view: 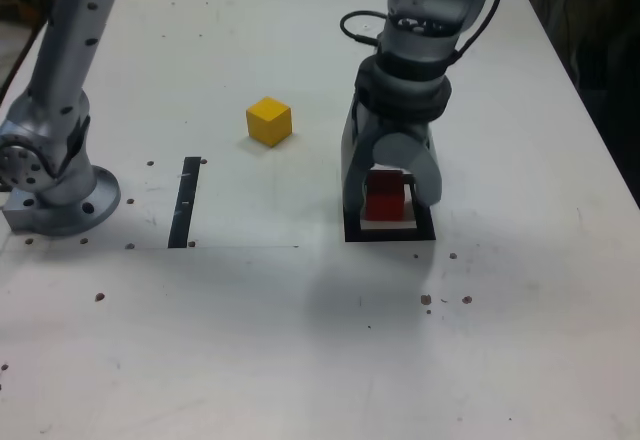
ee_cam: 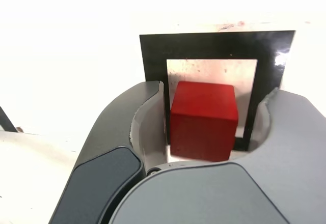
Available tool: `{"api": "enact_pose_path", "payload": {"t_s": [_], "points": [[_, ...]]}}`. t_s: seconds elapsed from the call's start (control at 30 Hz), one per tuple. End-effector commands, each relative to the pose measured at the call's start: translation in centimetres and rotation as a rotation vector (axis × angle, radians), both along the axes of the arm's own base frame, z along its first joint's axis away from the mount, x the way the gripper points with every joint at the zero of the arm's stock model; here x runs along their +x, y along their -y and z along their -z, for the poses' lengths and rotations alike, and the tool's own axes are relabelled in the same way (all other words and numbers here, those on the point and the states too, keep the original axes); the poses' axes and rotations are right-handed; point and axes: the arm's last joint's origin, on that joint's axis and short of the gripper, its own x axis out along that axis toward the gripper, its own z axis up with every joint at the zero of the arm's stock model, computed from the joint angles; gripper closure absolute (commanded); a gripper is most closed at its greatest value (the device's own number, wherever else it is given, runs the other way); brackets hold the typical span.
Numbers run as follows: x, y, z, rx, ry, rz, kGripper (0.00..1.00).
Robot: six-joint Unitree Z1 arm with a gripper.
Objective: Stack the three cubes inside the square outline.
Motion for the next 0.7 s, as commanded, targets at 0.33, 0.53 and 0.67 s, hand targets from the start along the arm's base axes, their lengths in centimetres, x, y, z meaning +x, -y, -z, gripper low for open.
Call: {"api": "enact_pose_path", "payload": {"t_s": [0.33,0.53,0.67], "points": [[-4.6,-2.9,-4.9,0.066,0.000,-0.022,0.01],[-9.0,-6.5,-4.7,0.083,-0.073,-0.208,0.01],[-11.6,-8.9,-4.7,0.109,-0.106,-0.339,0.01]]}}
